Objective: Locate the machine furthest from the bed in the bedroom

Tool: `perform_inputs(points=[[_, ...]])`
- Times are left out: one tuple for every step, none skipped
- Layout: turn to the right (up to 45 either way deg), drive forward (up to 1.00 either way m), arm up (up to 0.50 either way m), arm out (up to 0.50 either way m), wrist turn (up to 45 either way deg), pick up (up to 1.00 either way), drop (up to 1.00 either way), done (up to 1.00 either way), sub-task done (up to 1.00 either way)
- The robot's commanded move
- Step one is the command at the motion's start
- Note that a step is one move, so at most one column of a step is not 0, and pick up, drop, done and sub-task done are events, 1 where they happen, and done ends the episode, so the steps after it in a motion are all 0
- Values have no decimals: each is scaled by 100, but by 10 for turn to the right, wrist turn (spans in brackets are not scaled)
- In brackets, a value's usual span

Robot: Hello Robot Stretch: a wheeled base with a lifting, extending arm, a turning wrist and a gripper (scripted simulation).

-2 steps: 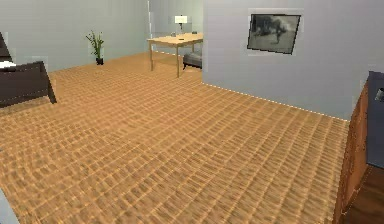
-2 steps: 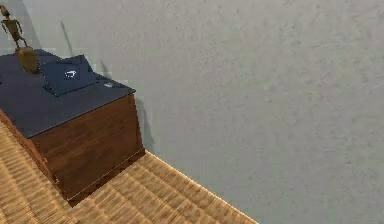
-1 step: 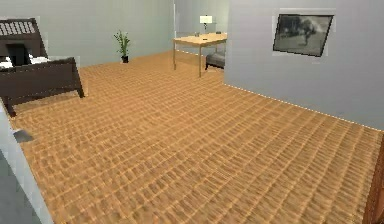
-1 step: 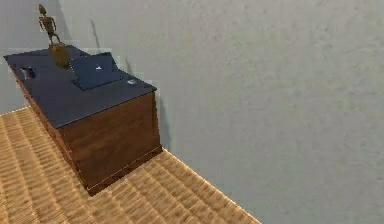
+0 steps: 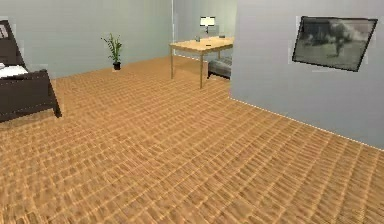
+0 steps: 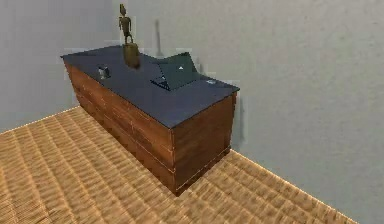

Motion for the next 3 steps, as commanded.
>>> perform_inputs(points=[[-360,0,0,0,0,0,0,0,0],[0,100,0,0,0,0,0,0,0],[-60,0,0,0,0,0,0,0,0]])
